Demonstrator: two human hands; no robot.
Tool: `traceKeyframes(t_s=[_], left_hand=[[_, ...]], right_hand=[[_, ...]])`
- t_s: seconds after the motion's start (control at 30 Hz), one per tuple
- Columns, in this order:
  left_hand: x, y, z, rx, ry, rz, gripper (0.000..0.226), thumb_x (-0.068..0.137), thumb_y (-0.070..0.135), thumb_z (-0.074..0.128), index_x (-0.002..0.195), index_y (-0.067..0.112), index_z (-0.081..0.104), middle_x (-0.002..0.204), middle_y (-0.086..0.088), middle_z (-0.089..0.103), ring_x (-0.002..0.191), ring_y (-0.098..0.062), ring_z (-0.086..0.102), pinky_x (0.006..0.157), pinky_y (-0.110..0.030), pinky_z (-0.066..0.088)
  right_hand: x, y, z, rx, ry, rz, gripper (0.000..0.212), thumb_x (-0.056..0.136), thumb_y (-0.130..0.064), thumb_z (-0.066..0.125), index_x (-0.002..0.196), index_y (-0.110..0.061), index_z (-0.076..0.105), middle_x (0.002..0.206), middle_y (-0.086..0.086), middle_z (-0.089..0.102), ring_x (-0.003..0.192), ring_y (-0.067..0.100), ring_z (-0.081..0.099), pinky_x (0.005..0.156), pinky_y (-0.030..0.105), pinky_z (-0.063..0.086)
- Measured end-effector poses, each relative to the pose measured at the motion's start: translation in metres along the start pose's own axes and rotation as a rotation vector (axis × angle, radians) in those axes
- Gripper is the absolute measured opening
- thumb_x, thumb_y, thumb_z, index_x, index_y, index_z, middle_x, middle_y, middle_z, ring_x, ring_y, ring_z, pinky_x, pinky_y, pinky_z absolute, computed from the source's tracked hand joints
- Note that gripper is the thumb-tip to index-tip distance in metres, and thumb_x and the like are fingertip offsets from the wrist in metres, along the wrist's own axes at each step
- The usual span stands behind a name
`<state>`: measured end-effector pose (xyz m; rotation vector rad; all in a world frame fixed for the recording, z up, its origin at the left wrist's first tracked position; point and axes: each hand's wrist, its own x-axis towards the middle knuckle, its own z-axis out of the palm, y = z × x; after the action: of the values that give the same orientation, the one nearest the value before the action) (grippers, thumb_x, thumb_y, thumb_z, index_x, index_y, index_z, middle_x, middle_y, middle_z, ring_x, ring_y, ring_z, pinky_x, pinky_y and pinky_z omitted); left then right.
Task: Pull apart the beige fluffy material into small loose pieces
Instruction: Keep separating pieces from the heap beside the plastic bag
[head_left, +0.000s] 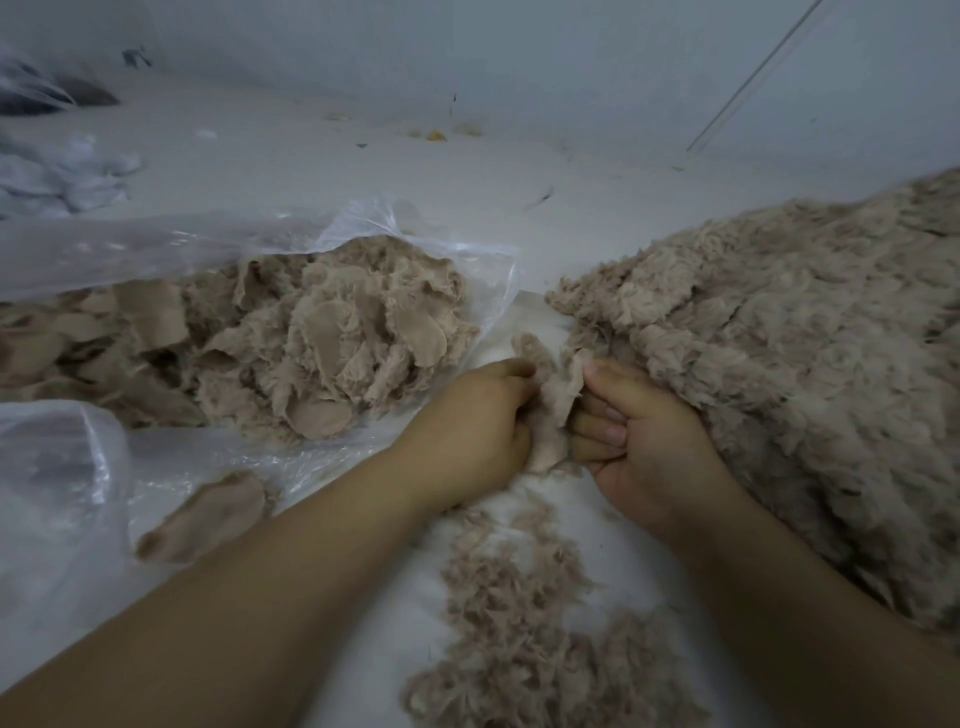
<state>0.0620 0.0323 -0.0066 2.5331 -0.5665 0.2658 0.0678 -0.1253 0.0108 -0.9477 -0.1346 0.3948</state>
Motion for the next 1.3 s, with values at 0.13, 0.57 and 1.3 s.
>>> traceKeyframes(t_s=[0.13, 0.57, 1.3], left_hand=[[-0.006, 0.005, -0.008, -0.258, 0.234, 0.007, 0.034, 0.076, 0.01, 0.053, 0.106, 0.0, 0.066, 0.112, -0.009, 0.054, 0.099, -0.019, 0.056, 0.085, -0.018, 0.044], [-0.003, 0.003, -0.001, -0.927, 0.354, -0.303, 0.019, 0.095, 0.009, 0.06, 0.08, -0.002, 0.06, 0.059, -0.031, 0.054, 0.038, -0.021, 0.053, 0.037, -0.025, 0.04], [-0.005, -0.004, -0.004, -1.214, 0.466, -0.264, 0.028, 0.097, 0.017, 0.054, 0.074, 0.0, 0.055, 0.055, -0.019, 0.06, 0.029, -0.024, 0.045, 0.035, -0.022, 0.036]], right_hand=[[0.004, 0.004, 0.0, -0.096, 0.028, 0.003, 0.043, 0.101, -0.01, 0.042, 0.064, -0.015, 0.063, 0.045, -0.007, 0.034, 0.036, 0.001, 0.026, 0.034, 0.013, 0.024], [0.007, 0.005, -0.004, -0.32, -0.065, 0.124, 0.05, 0.1, -0.012, 0.046, 0.055, -0.025, 0.064, 0.051, -0.007, 0.034, 0.04, 0.002, 0.026, 0.036, 0.014, 0.018], [0.007, 0.007, -0.004, -0.304, 0.055, 0.058, 0.018, 0.099, -0.016, 0.052, 0.084, -0.015, 0.062, 0.053, -0.003, 0.038, 0.04, 0.006, 0.033, 0.035, 0.015, 0.026]])
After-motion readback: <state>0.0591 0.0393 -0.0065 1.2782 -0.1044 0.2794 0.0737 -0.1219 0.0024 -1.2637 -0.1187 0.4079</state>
